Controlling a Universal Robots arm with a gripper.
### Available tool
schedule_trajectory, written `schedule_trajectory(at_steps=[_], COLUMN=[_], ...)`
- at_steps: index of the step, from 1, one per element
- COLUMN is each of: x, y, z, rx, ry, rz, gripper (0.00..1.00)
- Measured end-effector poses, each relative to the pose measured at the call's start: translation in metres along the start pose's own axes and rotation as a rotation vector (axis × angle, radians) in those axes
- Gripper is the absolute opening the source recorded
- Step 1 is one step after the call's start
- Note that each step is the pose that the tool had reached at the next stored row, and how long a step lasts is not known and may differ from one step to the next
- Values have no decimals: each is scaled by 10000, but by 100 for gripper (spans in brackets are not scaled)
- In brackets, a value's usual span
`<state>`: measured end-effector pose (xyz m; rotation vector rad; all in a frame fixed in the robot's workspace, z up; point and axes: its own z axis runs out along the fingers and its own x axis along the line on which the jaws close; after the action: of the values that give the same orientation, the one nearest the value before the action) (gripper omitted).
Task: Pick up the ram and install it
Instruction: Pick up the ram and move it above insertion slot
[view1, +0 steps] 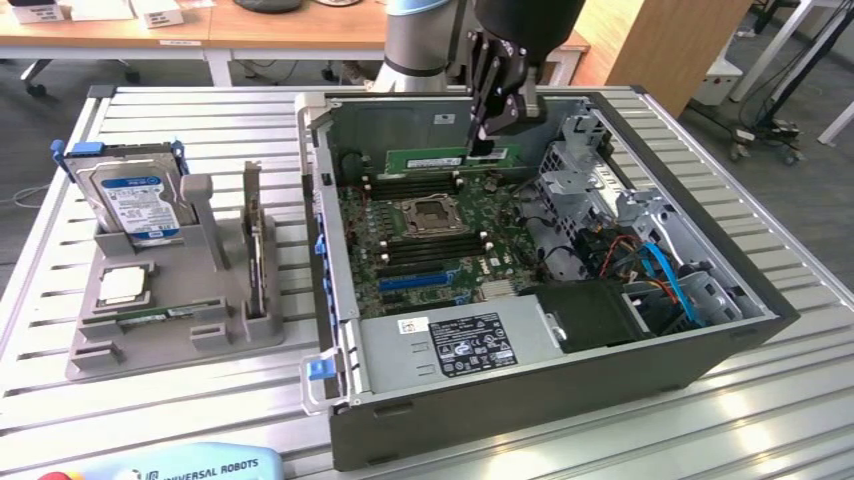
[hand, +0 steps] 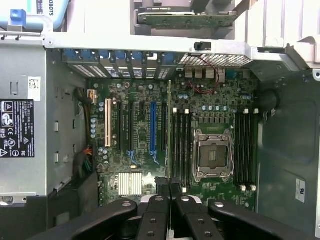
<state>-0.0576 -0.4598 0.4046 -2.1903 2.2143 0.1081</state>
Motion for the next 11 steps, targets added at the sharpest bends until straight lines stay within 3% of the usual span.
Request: schedule_trajectory(at_steps=[11], x=[0], y=[-58], z=[4], rx=[10], ry=[-6], rz=[139], gripper=[12])
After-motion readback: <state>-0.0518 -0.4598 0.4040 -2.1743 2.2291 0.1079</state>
